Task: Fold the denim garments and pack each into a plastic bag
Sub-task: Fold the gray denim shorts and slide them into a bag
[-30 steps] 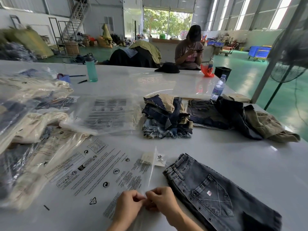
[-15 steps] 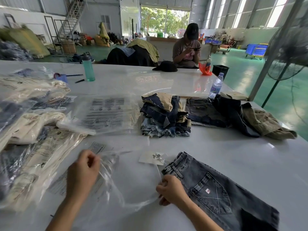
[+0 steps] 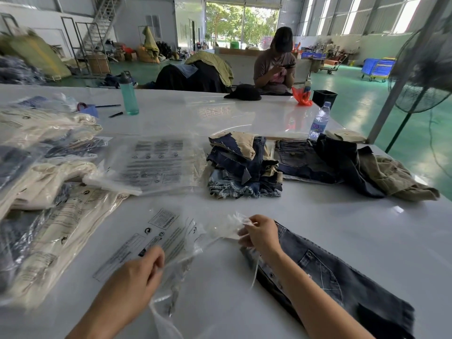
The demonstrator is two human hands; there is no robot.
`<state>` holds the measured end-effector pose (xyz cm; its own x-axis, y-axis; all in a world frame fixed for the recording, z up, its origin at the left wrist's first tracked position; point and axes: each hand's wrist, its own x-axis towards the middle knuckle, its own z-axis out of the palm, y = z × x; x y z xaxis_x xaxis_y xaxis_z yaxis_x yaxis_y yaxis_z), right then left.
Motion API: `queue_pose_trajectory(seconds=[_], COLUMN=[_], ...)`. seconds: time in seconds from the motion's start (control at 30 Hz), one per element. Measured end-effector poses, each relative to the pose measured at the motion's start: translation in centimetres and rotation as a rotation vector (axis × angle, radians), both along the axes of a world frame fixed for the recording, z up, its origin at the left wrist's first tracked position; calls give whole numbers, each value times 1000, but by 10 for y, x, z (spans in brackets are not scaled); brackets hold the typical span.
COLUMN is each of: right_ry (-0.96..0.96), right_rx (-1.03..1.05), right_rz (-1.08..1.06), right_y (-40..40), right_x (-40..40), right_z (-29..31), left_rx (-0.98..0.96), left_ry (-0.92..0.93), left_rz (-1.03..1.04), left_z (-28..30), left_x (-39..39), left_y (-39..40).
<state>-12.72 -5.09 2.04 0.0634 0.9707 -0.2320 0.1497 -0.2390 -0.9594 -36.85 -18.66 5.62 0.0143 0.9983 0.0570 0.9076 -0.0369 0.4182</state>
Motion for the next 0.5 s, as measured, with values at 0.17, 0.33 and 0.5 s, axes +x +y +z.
queue_pose_trajectory(seconds=[0.17, 0.33, 0.5], right_ry=[-48, -749, -1142], right_rx=[-79, 77, -243], right_rz=[591, 214, 280], right_y=[2, 13, 1], right_x=[15, 114, 194], right_z=[3, -4, -30], left_rx=[205, 74, -6], left_ry=[-30, 145, 291], left_rz=[137, 442, 372], left_z=[-1, -6, -22], left_x=[18, 14, 61], left_y=[8, 13, 46])
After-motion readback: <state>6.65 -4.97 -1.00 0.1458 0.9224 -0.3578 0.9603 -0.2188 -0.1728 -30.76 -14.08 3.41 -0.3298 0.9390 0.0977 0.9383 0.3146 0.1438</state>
